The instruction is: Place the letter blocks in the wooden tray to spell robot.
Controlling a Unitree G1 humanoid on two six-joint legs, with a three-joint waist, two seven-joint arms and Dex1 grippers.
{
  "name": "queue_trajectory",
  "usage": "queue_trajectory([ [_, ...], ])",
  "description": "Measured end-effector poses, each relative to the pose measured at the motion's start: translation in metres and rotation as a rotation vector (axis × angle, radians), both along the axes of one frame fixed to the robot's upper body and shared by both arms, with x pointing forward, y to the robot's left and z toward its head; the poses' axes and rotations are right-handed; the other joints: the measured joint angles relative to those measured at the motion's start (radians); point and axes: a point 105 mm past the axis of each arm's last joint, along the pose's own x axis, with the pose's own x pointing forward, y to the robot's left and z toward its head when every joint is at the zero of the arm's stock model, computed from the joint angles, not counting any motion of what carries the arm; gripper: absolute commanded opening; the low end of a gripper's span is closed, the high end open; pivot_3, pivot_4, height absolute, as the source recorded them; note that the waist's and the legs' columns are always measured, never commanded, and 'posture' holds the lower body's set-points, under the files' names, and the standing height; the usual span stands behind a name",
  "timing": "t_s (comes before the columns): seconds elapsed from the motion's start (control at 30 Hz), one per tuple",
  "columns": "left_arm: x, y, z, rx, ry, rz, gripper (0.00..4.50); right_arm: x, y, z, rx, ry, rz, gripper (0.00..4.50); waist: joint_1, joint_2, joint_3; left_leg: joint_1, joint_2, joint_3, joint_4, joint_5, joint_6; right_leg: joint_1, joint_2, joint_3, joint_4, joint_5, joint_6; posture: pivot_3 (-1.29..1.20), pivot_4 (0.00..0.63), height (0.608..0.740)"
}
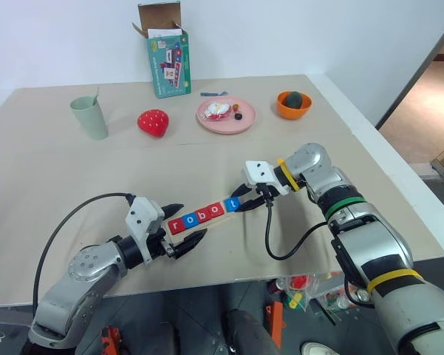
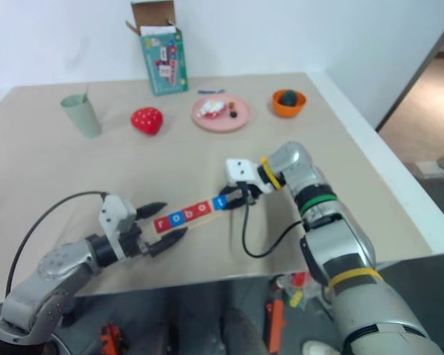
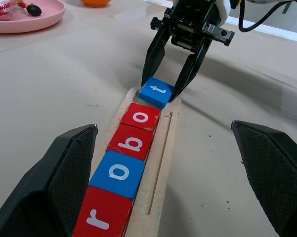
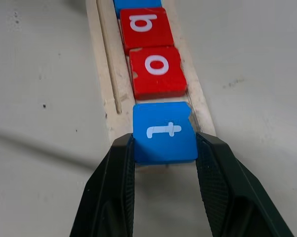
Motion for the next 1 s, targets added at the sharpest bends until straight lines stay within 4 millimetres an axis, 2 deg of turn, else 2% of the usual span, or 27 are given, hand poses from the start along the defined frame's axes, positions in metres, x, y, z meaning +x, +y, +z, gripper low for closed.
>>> queue_trajectory([
  [0.23, -0.001, -0.001, 0.000, 0.004, -0.003, -0.001, 4.50, -0.001, 0.010, -0.002, 0.009, 0.012, 0.018, 1.20, -0.002, 0.000, 0.000, 0.000, 0.000, 0.000, 0.000, 0.000, 0.000, 0.000, 0.000, 0.000, 0.000, 0.000, 0.000, 0.00, 0.150, 0.740],
  [1.0, -0.003, -0.005, -0.002, 0.011, -0.003, 0.001, 4.50, 0.000, 0.016, -0.001, 0.001, 0.017, 0.023, 1.20, -0.012, 0.000, 0.000, 0.000, 0.001, 0.000, 0.000, 0.000, 0.000, 0.000, 0.001, 0.000, 0.000, 0.000, -0.001, 0.00, 0.150, 0.740],
])
